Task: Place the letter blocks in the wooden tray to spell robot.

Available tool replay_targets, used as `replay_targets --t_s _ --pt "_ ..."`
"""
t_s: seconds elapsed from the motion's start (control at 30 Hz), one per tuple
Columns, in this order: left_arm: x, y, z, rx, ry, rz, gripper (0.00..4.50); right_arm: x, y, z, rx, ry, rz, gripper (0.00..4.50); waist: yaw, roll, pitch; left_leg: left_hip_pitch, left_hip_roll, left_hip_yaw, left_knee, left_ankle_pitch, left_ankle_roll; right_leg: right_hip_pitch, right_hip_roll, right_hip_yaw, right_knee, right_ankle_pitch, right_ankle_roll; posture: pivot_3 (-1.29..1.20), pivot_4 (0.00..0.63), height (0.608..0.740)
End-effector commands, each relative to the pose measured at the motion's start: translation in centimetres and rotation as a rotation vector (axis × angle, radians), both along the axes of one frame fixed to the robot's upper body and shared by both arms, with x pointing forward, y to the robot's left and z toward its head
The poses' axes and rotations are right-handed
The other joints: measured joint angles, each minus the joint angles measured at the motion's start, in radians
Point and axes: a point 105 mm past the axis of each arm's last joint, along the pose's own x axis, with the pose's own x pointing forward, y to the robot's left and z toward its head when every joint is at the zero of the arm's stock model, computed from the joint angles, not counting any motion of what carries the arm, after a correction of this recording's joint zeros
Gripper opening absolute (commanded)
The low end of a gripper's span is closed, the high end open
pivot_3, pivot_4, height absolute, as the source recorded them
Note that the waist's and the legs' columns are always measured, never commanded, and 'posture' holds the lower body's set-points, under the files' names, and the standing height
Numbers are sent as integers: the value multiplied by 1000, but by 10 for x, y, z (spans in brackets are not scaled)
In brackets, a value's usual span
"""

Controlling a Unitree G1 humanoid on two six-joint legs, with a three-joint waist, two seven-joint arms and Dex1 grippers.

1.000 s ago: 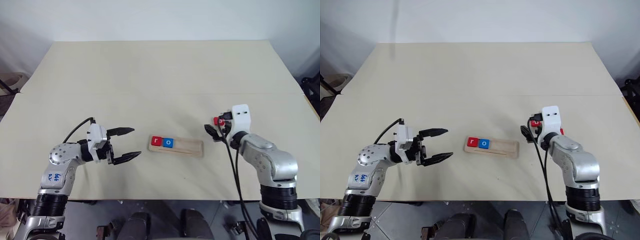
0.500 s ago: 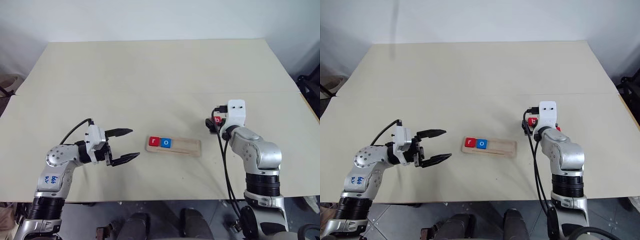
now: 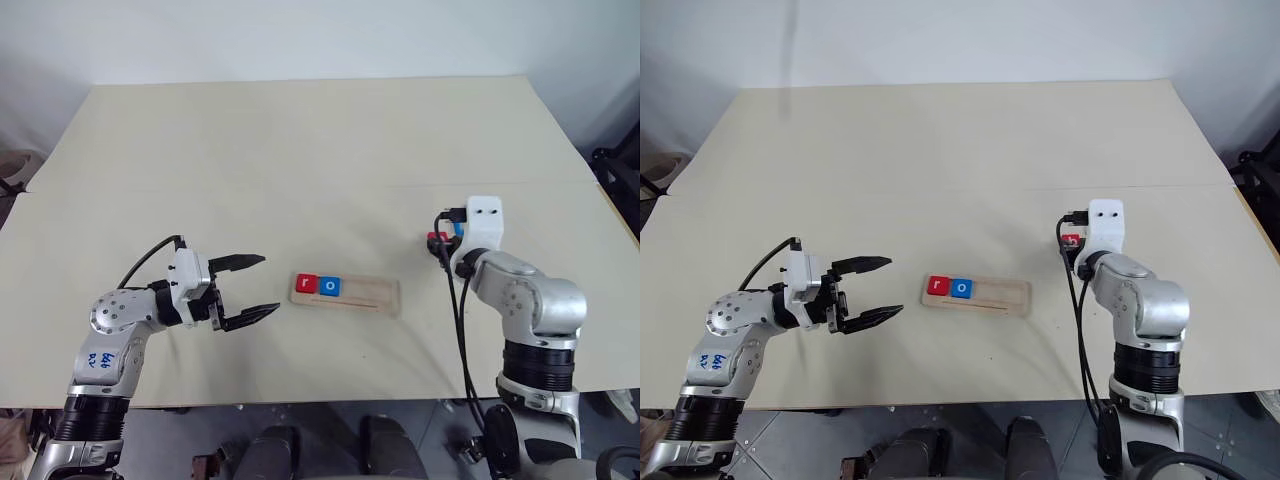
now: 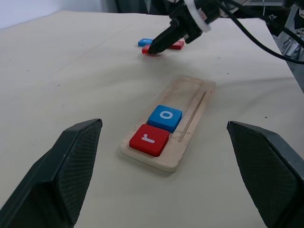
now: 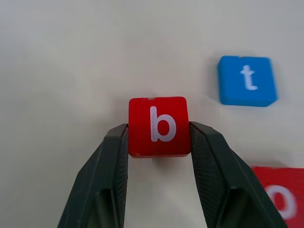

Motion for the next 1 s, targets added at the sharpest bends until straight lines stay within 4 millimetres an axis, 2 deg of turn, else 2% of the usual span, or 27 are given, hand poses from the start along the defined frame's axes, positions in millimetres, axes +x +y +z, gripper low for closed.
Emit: replay_targets --t_s 0.03,0.27,0.4,0.57,0.63,0.87,1.0 --pt "-2 -4 2 -7 -5 -38 4500 -26 2 7 2 -7 28 1628 1 0 0 0 0 0 -1 0 0 0 0 0 0 0 0 0 150 740" --pt "-3 -9 0 -4 25 -85 4500 -75 13 -23 22 92 7 1628 1 0 0 0 0 0 -1 0 0 0 0 1 -1 0 0 0 150 740" --pt "-3 -9 1 0 27 -93 4500 -85 13 -30 0 102 -15 1628 2 0 0 0 0 0 -2 0 0 0 0 1 -1 0 0 0 150 740" --pt "0 -8 7 6 12 -95 4500 -86 15 -34 6 104 -10 1628 2 0 0 0 0 0 -2 0 0 0 0 1 -1 0 0 0 150 740" --pt "1 -8 7 8 8 -95 4500 -87 22 -35 16 110 42 2266 2 0 0 0 0 0 -2 0 0 0 0 1 -1 0 0 0 150 740" --pt "-1 -4 7 12 12 -87 4500 -77 9 -17 -28 15 24 4477 1 0 0 0 0 0 -2 0 0 0 0 1 -1 0 0 0 150 740" --pt "0 -2 4 12 21 -79 4500 -78 11 1 -24 -48 146 4477 2 0 0 0 0 0 -2 0 0 0 0 1 -2 0 0 0 150 740"
